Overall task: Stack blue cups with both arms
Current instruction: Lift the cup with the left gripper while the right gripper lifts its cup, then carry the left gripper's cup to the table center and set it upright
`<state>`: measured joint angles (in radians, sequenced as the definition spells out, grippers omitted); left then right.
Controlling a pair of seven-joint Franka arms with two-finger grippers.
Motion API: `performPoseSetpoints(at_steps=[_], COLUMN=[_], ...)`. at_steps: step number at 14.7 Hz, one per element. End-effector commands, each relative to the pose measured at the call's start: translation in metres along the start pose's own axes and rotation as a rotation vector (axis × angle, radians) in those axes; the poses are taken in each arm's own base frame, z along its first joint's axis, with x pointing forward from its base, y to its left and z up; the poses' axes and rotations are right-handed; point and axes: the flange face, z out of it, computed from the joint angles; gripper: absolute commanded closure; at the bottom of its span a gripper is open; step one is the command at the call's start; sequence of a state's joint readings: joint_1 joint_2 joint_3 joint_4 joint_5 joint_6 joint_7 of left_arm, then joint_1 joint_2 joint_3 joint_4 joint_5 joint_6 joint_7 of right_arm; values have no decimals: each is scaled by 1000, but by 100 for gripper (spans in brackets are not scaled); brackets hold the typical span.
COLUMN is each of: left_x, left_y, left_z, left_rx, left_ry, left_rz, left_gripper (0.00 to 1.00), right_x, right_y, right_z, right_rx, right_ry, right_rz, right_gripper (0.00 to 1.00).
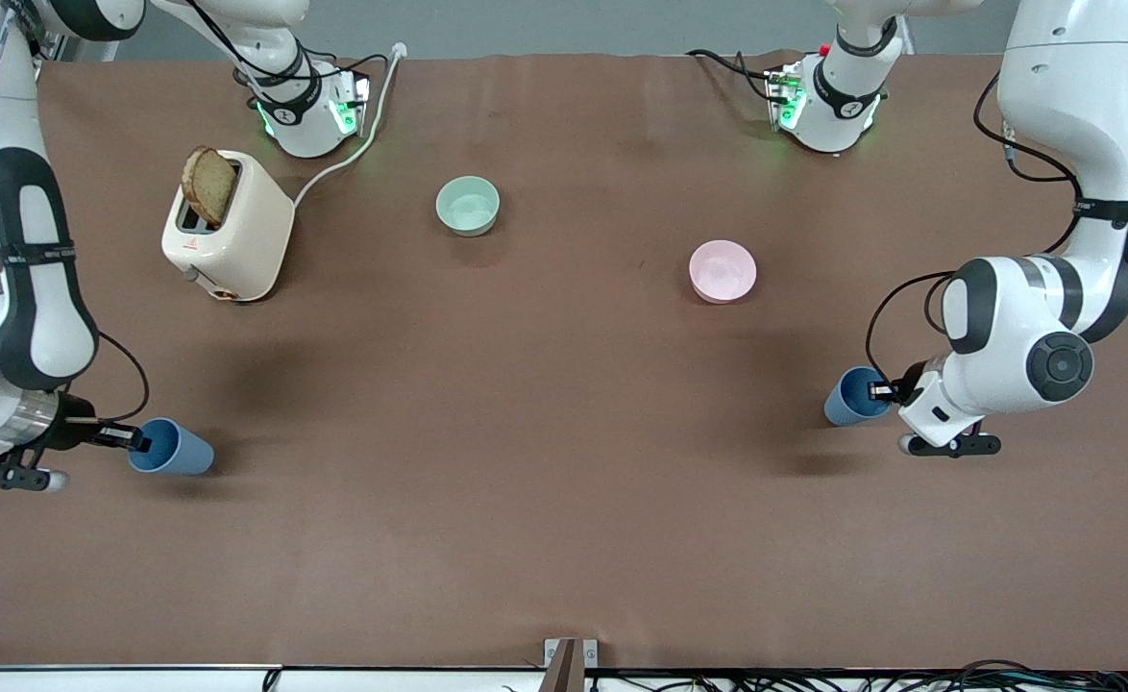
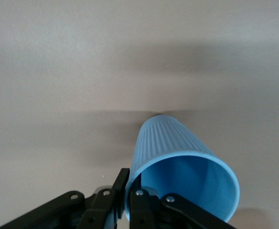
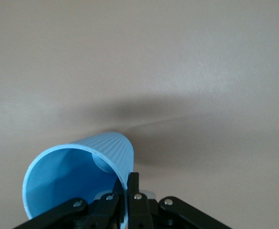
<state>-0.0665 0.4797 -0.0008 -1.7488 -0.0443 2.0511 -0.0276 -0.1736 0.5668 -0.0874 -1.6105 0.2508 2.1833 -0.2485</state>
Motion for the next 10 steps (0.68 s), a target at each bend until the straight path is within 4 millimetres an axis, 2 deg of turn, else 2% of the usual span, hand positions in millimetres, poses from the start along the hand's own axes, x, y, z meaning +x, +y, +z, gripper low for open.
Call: performPoseSetpoints(at_steps=[1, 2, 3, 4, 5, 7, 9, 10], left_x=[2, 1, -3, -10, -17, -37, -59, -66], left_y=[55, 92, 131, 168, 198, 268, 342, 364], left_z=[-87, -118, -134, -135, -129, -105, -79, -66], left_rx=[-4, -11, -17, -17, -13, 0, 13, 14], left_ry=[-3, 19, 37, 37, 34, 14, 24, 21], left_rz=[101, 162, 222, 276, 310, 425, 533, 566], left_gripper=[99, 99, 99, 99, 100, 100, 100, 100], right_x=[-12, -18, -26, -36, -47, -72, -95, -106], right_y=[-33, -38, -44, -58, -70, -94, -120, -133], right_z=[-75, -100, -126, -151, -176, -217, -247, -263], right_rx=[19, -3, -34, -58, -65, -75, -127, -130], right_ry=[30, 35, 23, 10, 5, 6, -6, -3], right_rz=[-55, -77, -101, -111, -107, -74, -64, -70], right_gripper=[100, 100, 100, 100, 100, 99, 99, 99])
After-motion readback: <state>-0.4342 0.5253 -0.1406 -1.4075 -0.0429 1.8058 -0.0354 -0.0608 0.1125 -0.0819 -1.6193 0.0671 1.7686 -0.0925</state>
